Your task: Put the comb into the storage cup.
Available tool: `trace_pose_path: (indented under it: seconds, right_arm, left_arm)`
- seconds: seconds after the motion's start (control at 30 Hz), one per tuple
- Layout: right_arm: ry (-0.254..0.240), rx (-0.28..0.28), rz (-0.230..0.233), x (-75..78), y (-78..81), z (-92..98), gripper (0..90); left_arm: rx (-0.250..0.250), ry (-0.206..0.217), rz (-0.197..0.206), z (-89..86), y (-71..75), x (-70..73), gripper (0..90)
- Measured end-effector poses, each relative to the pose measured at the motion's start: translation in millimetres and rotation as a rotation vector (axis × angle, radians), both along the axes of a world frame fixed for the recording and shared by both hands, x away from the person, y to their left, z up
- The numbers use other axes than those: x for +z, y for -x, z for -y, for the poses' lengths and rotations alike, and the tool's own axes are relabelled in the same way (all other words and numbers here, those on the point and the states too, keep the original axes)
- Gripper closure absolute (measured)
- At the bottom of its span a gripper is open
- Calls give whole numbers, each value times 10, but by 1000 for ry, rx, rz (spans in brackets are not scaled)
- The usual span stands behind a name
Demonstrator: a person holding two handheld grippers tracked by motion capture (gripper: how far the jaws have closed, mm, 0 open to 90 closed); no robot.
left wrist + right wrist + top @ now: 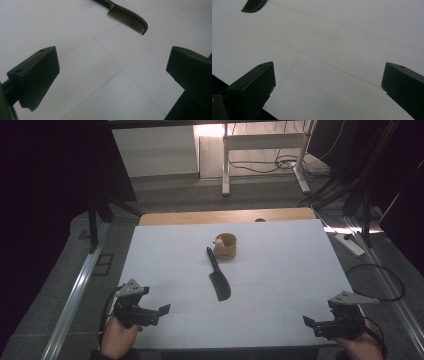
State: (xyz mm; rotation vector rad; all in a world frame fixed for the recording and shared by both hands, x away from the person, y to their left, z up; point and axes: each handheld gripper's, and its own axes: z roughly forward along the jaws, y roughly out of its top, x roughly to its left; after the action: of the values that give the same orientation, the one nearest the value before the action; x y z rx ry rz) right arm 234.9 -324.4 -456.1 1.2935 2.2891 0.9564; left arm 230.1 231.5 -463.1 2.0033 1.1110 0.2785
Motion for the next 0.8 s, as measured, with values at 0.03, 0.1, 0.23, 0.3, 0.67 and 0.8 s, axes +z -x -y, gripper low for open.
trace_pose_path:
  seconds: [0.03,0.1,0.23,0.3,0.67,0.8]
  right_arm:
    - [0,0,-1,-1,-1,0,0]
    - [1,1,-1,-1,-1,0,0]
    - [4,1,-3,-2,-3,-1,0]
    - [6,3,-5,-2,-3,-4,0]
    - [23,12,-21,-14,-19,-26,0]
    - [22,19,-26,-16,-22,-26,0]
  left_arm:
    - [-2,-4,1,5,-16,7,0]
    - [-3,-8,6,18,-51,18,0]
    - [-12,-13,4,41,-128,37,0]
    - [-12,-15,5,56,-169,42,0]
    - [-54,-11,-8,138,-392,75,0]
    - [-73,-28,-7,188,-463,98,0]
